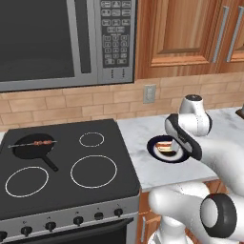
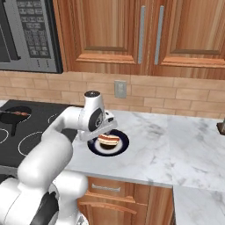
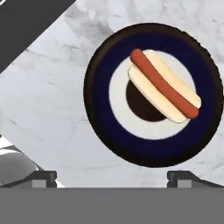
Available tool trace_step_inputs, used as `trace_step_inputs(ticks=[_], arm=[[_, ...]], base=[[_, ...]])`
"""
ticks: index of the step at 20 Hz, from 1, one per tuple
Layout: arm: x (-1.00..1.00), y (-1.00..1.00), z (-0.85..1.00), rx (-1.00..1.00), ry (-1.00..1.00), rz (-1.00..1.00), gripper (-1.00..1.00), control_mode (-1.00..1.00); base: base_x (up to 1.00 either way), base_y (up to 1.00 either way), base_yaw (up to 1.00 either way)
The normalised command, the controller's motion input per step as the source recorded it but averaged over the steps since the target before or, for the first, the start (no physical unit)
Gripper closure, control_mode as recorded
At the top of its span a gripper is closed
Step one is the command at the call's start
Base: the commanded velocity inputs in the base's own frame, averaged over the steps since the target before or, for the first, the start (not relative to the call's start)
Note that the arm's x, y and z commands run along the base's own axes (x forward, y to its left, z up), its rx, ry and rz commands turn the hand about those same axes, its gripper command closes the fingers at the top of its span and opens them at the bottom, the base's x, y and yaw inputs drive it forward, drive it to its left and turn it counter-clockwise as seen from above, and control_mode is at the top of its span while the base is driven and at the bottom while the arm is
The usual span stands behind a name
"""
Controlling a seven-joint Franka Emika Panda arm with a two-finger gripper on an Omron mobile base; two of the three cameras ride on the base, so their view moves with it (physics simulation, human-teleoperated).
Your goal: Place the cold items (tomato and mushroom) from the fridge in one tupperware on the dining counter. Place the warm items (kebab skewer and hot dog) in the stove area in another tupperware.
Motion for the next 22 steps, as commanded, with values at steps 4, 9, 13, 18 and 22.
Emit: trace_step_inputs(ticks=[4,9,13,18,22], arm=[[0.59,-0.19,-0.39,0.02,0.02,0.83,-1.0,-1.0],[0.43,-0.28,-0.14,-0.01,0.0,0.73,-1.0,-1.0],[0.23,-0.06,-0.17,-0.05,-0.05,0.52,-1.0,-1.0],[0.06,0.0,-0.28,-0.01,0.01,0.22,-1.0,-1.0],[0.21,0.02,-0.14,-0.02,0.0,0.19,-1.0,-1.0]], base=[[0.0,0.0,0.0],[0.0,0.0,0.0],[0.0,0.0,0.0],[0.0,0.0,0.0],[0.0,0.0,0.0]])
